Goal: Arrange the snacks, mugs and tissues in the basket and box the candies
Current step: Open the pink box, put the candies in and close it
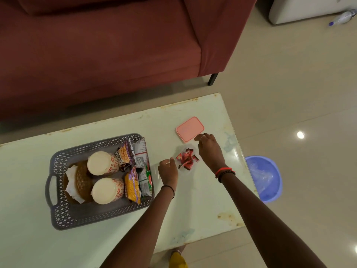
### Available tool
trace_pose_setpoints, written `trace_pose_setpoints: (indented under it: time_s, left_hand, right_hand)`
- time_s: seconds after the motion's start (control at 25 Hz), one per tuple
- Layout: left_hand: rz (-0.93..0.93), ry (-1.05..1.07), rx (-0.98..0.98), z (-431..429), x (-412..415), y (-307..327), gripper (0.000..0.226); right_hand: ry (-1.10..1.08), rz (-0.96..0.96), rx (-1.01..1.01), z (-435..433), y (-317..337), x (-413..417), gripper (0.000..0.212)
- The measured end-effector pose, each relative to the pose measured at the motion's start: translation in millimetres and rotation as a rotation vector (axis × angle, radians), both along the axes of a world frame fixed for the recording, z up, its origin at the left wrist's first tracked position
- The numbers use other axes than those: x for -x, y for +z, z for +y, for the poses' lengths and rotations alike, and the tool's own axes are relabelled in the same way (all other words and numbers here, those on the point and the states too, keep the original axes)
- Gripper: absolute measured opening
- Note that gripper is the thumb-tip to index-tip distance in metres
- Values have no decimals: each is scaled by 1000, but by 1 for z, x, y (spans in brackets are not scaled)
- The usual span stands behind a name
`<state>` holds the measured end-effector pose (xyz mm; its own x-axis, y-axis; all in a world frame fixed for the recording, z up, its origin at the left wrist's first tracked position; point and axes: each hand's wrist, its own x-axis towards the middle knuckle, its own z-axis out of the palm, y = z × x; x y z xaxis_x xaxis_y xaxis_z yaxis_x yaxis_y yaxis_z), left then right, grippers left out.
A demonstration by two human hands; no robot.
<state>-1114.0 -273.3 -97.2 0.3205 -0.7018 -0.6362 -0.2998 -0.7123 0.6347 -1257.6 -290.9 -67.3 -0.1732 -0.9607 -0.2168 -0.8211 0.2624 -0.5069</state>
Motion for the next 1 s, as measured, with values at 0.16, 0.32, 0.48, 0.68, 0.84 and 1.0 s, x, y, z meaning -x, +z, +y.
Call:
trace_pose_setpoints:
  time_s: [0.16,0.32,0.48,0.68,0.84,1.0]
  left_hand:
    - [25,-1,-81,6,10,6,39]
    - [65,18,-111,11,13,1,42]
    - [104,35,-157,17,11,-4,36]
    - [124,48,-156,20,9,-6,33]
    - [134,48,-136,21,10,-1,32]
    - [121,50,-118,20,10,3,32]
  right_hand:
    - [198,182,-77,-38,-9,17,61]
    - [498,402,-159,-69,-28,20,64]
    - [598,516,-214,-78,-43,19,59]
    - [642,581,-170,-76,-44,15,56]
    - [702,648,-112,-65,-44,15,53]
    - [815,819,81,-53,-44,16,41]
